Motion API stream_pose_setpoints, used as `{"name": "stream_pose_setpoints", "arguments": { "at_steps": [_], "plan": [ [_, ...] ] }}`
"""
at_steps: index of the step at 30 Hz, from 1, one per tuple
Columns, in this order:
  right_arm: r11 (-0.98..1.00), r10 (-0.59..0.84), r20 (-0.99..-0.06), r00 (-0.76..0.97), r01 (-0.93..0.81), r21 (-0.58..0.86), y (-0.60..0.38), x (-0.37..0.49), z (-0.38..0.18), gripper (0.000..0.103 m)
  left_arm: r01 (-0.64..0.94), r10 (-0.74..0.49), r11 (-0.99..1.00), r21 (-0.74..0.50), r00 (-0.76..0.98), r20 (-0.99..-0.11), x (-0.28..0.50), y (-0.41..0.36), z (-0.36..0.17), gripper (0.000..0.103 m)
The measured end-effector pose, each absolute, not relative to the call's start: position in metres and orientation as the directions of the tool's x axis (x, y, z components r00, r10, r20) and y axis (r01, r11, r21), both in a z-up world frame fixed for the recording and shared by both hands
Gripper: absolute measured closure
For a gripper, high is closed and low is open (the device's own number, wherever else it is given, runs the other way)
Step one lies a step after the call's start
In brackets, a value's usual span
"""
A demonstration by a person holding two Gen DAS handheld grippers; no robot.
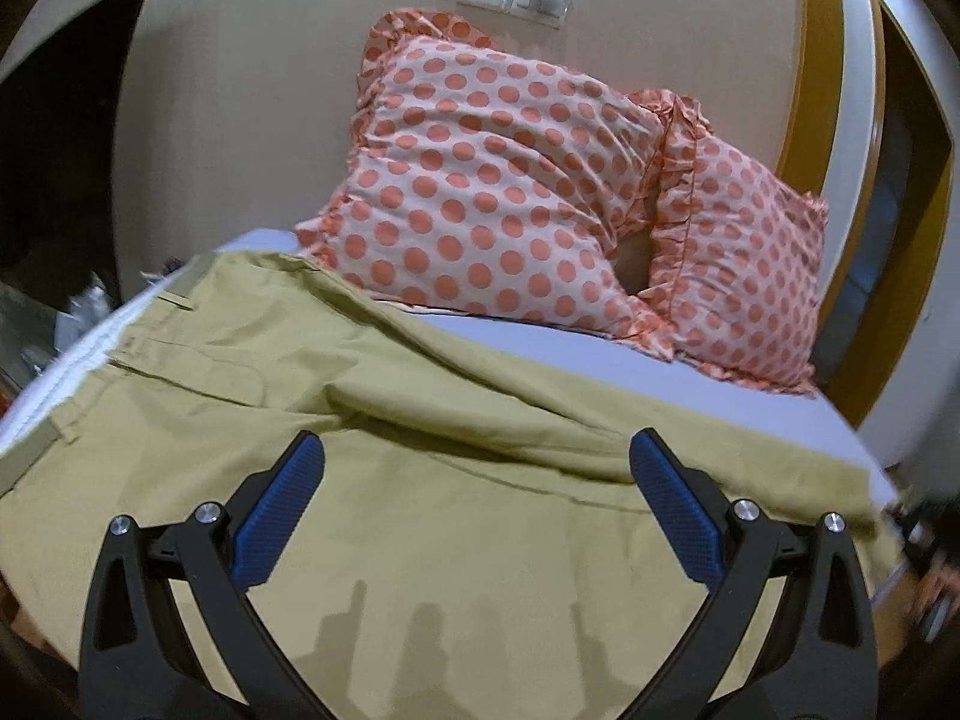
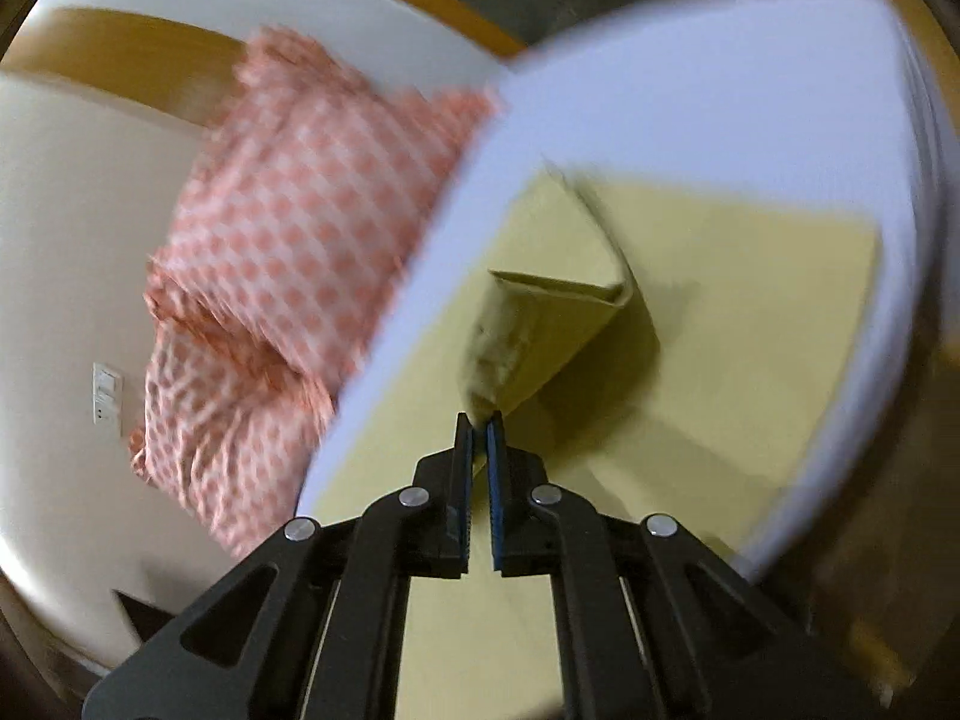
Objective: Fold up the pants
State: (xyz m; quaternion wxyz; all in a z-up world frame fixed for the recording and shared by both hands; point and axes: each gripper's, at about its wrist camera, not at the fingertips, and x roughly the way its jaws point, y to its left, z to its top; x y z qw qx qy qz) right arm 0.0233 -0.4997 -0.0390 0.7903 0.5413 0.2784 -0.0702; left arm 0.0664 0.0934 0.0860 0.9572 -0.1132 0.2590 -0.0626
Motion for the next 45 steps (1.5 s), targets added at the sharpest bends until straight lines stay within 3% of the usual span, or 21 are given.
{"name": "stream_pose_setpoints", "arguments": {
  "at_steps": [1,2,4,7,9,10,11,12,16,20,25,26,28,29,30,34,38,41,45],
  "plan": [
    [0.386,0.21,-0.541,0.814,0.44,0.811,-0.5,0.023,-0.046,0.088,0.07,-0.191,0.964,-0.256,0.852,-0.487,0.071,0.094,0.087,0.002],
    [0.388,0.217,-0.55,0.806,0.446,0.807,-0.498,0.018,-0.046,0.067,0.08,-0.204,0.962,-0.26,0.845,-0.495,0.075,0.095,0.089,0.002],
    [0.387,0.226,-0.529,0.818,0.423,0.819,-0.495,0.015,-0.044,0.046,0.087,-0.213,0.961,-0.261,0.836,-0.505,0.081,0.097,0.092,0.002],
    [0.432,0.197,-0.559,0.805,0.44,0.787,-0.49,0.019,-0.036,0.044,0.11,-0.248,0.951,-0.288,0.827,-0.505,0.085,0.103,0.094,0.002],
    [0.455,0.184,-0.559,0.808,0.435,0.777,-0.488,0.028,-0.033,0.047,0.132,-0.286,0.939,-0.317,0.814,-0.505,0.094,0.107,0.095,0.002],
    [0.463,0.172,-0.557,0.813,0.433,0.774,-0.489,0.031,-0.034,0.064,0.135,-0.294,0.936,-0.324,0.808,-0.511,0.099,0.109,0.095,0.002],
    [0.47,0.165,-0.549,0.819,0.424,0.774,-0.49,0.035,-0.034,0.094,0.136,-0.301,0.934,-0.331,0.799,-0.521,0.108,0.11,0.095,0.002],
    [0.473,0.173,-0.527,0.832,0.399,0.785,-0.493,0.04,-0.037,0.101,0.125,-0.303,0.931,-0.342,0.785,-0.54,0.122,0.113,0.094,0.002],
    [0.39,0.177,-0.327,0.928,0.239,0.889,-0.508,0.027,-0.033,0.101,0.047,-0.307,0.913,-0.406,0.735,-0.604,0.169,0.129,0.085,0.003],
    [0.384,0.174,-0.271,0.947,0.189,0.904,-0.514,0.021,-0.03,0.101,-0.038,-0.336,0.875,-0.483,0.672,-0.66,0.218,0.141,0.067,0.01],
    [0.378,0.177,-0.262,0.949,0.18,0.908,-0.514,0.019,-0.03,0.101,-0.105,-0.289,0.89,-0.445,0.624,-0.726,0.267,0.135,0.05,0.021],
    [0.377,0.178,-0.262,0.948,0.181,0.909,-0.515,0.018,-0.03,0.101,-0.111,-0.289,0.89,-0.443,0.614,-0.734,0.278,0.134,0.047,0.027],
    [0.376,0.177,-0.264,0.948,0.183,0.908,-0.514,0.019,-0.03,0.101,-0.128,-0.276,0.896,-0.426,0.59,-0.758,0.296,0.132,0.04,0.052],
    [0.372,0.177,-0.261,0.949,0.181,0.91,-0.514,0.019,-0.029,0.101,-0.144,-0.262,0.9,-0.411,0.573,-0.776,0.305,0.133,0.035,0.084],
    [0.372,0.181,-0.254,0.95,0.173,0.912,-0.514,0.02,-0.028,0.101,-0.154,-0.262,0.898,-0.412,0.565,-0.782,0.309,0.134,0.032,0.096],
    [0.38,0.165,-0.205,0.965,0.13,0.916,-0.517,0.011,-0.011,0.101,-0.138,-0.274,0.874,-0.465,0.65,-0.708,0.267,0.144,0.055,0.099],
    [0.42,0.098,-0.177,0.979,0.12,0.9,-0.527,-0.017,0.011,0.101,-0.041,-0.267,0.887,-0.46,0.767,-0.583,0.151,0.146,0.1,0.097],
    [0.443,0.065,-0.234,0.97,0.182,0.878,-0.53,-0.032,0.007,0.101,-0.046,-0.226,0.9,-0.434,0.801,-0.554,0.059,0.142,0.097,0.096],
    [0.412,0.064,-0.359,0.931,0.303,0.859,-0.53,-0.034,-0.026,0.101,-0.125,-0.169,0.898,-0.422,0.787,-0.593,-0.008,0.137,0.056,0.096]
  ]
}}
